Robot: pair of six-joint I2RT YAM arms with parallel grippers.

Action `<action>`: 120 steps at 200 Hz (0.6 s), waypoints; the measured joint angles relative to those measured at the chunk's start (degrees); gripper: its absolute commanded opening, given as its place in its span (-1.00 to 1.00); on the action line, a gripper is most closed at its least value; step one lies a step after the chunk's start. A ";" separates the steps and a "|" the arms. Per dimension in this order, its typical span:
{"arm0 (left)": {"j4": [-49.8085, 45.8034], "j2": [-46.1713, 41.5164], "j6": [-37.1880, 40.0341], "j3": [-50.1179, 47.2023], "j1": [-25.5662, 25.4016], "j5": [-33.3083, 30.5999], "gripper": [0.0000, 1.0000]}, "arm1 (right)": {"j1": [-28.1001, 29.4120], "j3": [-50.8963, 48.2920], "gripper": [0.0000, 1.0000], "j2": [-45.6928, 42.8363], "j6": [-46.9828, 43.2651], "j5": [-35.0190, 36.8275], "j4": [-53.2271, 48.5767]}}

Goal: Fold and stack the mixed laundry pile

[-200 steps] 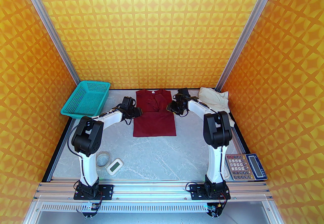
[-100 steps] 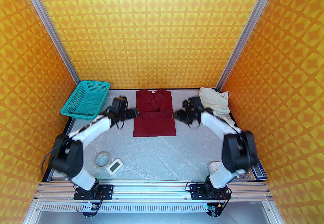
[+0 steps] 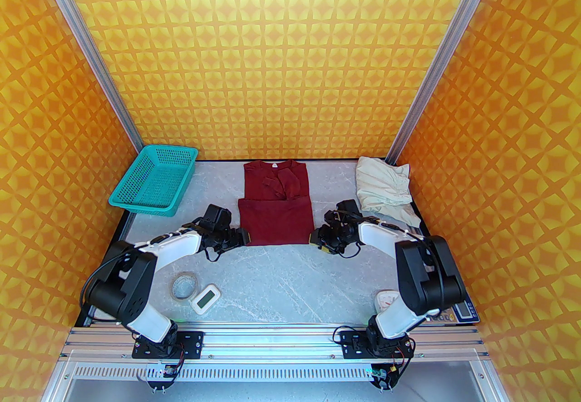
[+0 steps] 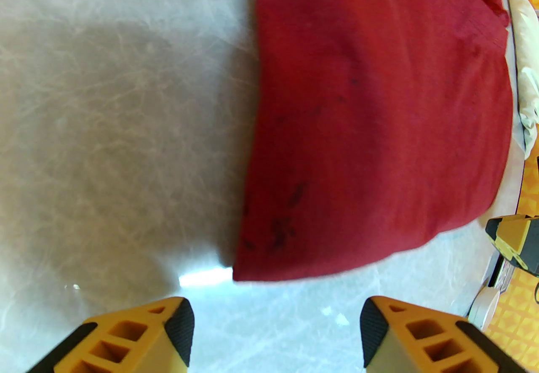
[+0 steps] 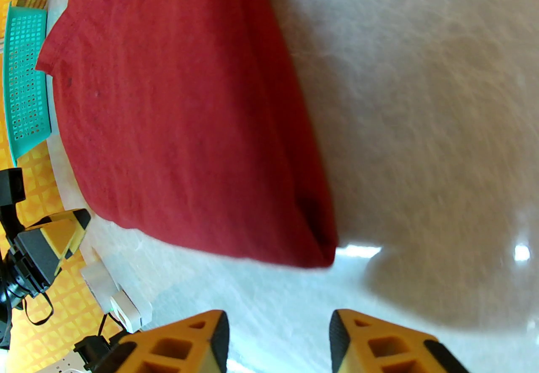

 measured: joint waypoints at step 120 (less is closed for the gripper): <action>-0.90 4.55 -2.93 4.20 -0.26 -0.17 0.03 | -0.35 3.13 -0.58 5.66 3.87 -2.08 4.11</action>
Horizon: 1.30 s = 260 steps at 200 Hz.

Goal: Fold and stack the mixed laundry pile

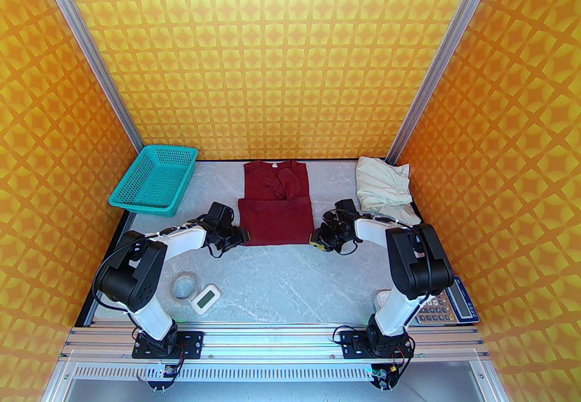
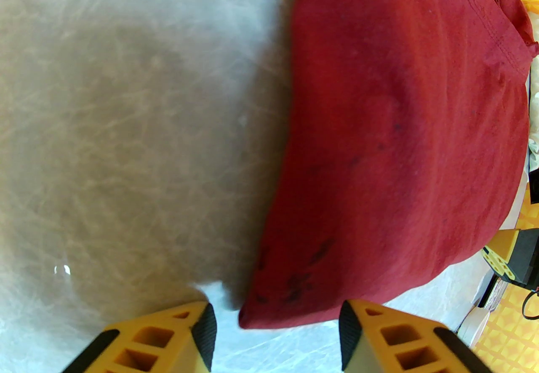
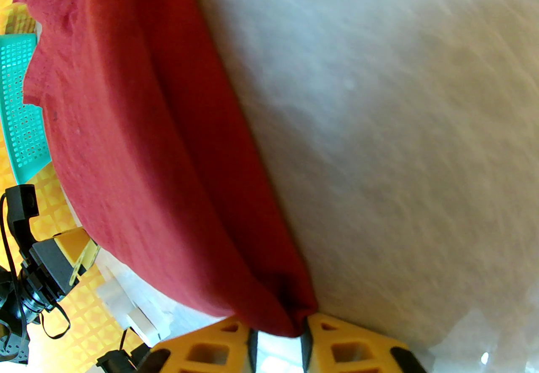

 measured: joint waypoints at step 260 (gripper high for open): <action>1.49 -30.99 0.76 -15.02 -4.22 4.96 -1.00 | 2.89 -16.13 -1.00 -37.64 1.95 5.44 -9.81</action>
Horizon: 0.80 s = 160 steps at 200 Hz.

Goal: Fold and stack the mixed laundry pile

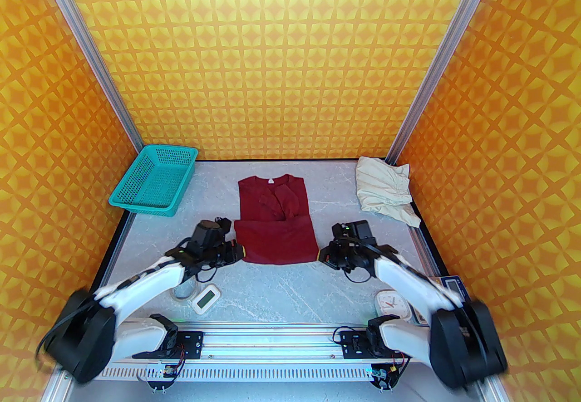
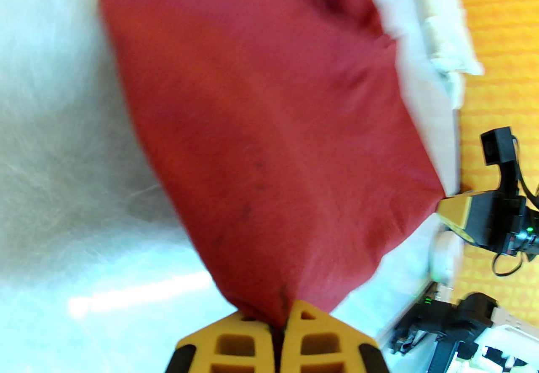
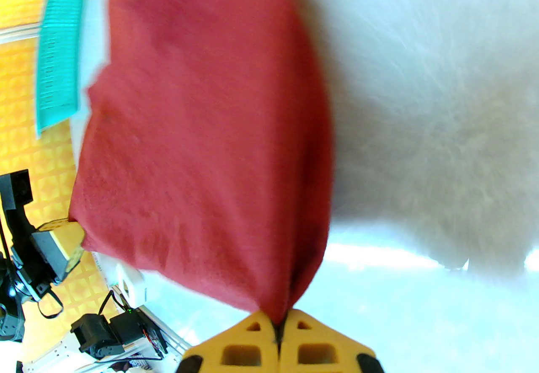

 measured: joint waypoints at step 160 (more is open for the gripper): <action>10.29 47.45 -6.58 41.05 16.94 9.25 -0.72 | -2.99 69.75 -0.93 59.36 -2.19 -0.11 -2.64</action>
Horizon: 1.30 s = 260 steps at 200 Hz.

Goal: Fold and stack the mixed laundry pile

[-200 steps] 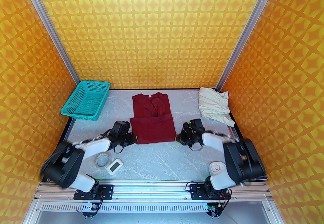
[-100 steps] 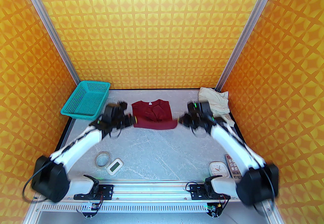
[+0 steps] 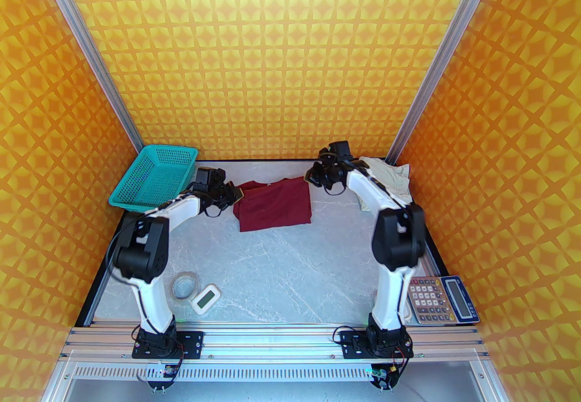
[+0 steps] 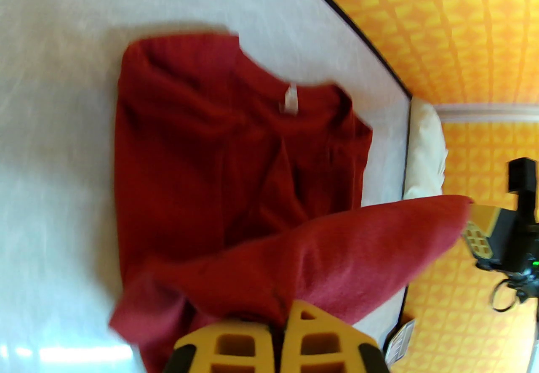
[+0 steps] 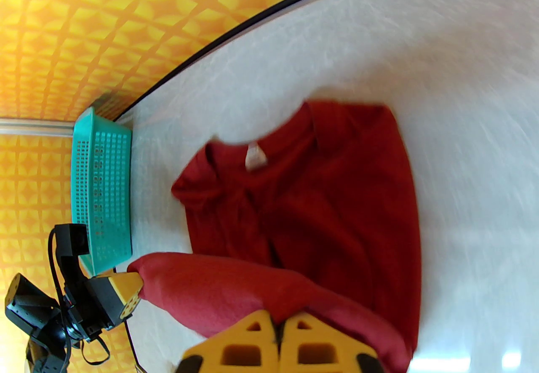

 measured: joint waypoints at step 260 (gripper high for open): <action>-13.53 4.57 50.90 16.96 -25.79 -15.56 0.48 | -9.01 -39.91 0.11 -12.90 0.50 -2.86 19.34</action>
